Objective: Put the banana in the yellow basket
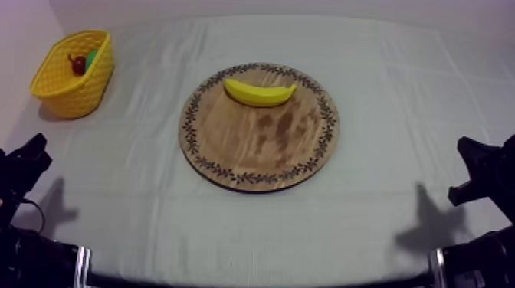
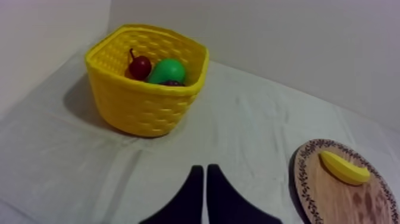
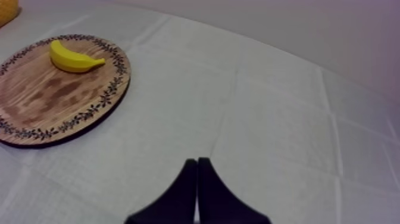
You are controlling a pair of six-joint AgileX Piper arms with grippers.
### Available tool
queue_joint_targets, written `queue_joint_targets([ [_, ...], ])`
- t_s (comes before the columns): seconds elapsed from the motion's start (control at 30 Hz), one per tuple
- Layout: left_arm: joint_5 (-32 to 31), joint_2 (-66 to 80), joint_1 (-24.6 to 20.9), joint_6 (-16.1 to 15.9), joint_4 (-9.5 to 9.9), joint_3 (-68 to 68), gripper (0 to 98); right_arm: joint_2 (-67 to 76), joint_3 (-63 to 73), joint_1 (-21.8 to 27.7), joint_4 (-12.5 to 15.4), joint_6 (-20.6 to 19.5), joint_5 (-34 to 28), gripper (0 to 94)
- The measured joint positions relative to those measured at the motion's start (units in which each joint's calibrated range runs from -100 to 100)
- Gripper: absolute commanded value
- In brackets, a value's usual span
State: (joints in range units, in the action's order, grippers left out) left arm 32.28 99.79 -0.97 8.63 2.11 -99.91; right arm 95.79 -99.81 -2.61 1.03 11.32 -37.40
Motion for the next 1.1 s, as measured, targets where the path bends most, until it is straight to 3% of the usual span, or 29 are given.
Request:
queue_joint_targets([
  [0.47,0.00,0.00,0.00,-1.01,0.00,0.00,0.8,0.00,0.00,0.00,0.00,0.00,-0.09,0.2],
  [0.73,-1.43,-1.75,-0.38,2.09,-0.25,0.77,0.1,0.00,0.00,0.00,0.00,0.00,-0.01,0.2],
  [0.8,-1.15,-4.01,0.10,1.96,-1.53,2.74,0.0,0.00,0.00,0.00,0.00,0.00,-0.01,0.2],
  [0.93,2.59,-11.07,1.90,-0.47,-4.01,10.53,0.0,0.00,0.00,0.00,0.00,0.00,-0.01,0.2],
  [1.1,8.53,-20.92,4.96,-6.61,-4.76,22.57,0.0,0.00,0.00,0.00,0.00,0.00,-0.01,0.2],
])
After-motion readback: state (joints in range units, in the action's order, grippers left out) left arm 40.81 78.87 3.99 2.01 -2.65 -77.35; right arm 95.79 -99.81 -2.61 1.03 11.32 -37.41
